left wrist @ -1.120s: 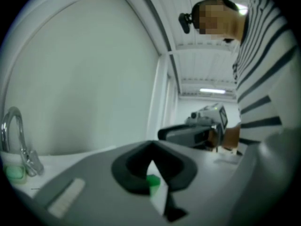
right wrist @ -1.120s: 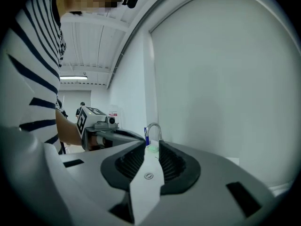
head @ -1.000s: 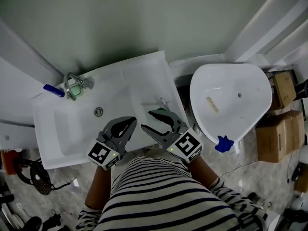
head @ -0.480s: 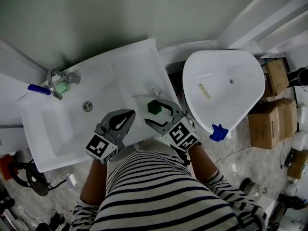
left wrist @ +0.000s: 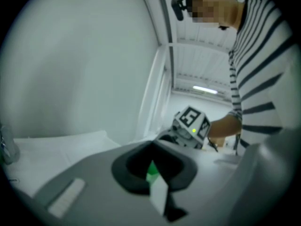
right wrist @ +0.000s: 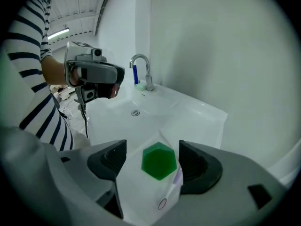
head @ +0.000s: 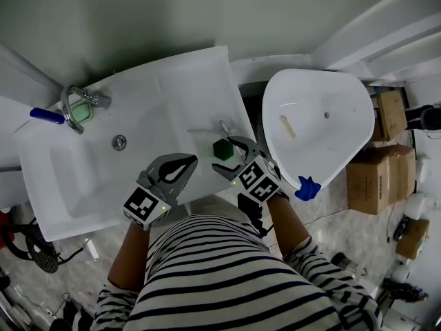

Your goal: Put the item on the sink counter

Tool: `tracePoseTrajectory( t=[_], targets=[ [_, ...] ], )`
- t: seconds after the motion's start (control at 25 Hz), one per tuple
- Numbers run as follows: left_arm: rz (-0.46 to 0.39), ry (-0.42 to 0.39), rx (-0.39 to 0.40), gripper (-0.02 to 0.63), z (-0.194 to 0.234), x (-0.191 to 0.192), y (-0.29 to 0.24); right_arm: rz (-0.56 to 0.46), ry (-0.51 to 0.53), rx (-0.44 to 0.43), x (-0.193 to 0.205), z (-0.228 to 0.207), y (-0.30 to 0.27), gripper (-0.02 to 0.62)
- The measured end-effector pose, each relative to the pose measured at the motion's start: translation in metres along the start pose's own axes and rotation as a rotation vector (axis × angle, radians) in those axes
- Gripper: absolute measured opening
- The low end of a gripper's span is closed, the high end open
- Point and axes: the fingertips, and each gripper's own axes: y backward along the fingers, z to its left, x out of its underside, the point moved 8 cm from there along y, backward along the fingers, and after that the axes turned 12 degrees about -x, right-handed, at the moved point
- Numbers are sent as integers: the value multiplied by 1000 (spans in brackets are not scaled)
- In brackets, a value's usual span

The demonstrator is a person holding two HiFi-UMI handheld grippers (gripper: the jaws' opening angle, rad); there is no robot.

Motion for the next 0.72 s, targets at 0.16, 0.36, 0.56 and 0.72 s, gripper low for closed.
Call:
tracePoseTrajectory(
  t=[0.16,0.36,0.56,0.72],
  targets=[
    [13,-1,-1,6,3,6,2,79,-1,5,8,-7,-12,316],
    [22,12,-13,6,6,9,9,135,-10,-2,16,-12,-23,324],
    [10,20,-22,6,8,7,10,183,-1,-9,19,-13,-34,322],
    [13,18,-25,6,9,8,12,204,3,0,20,-13,-37,322]
  ],
)
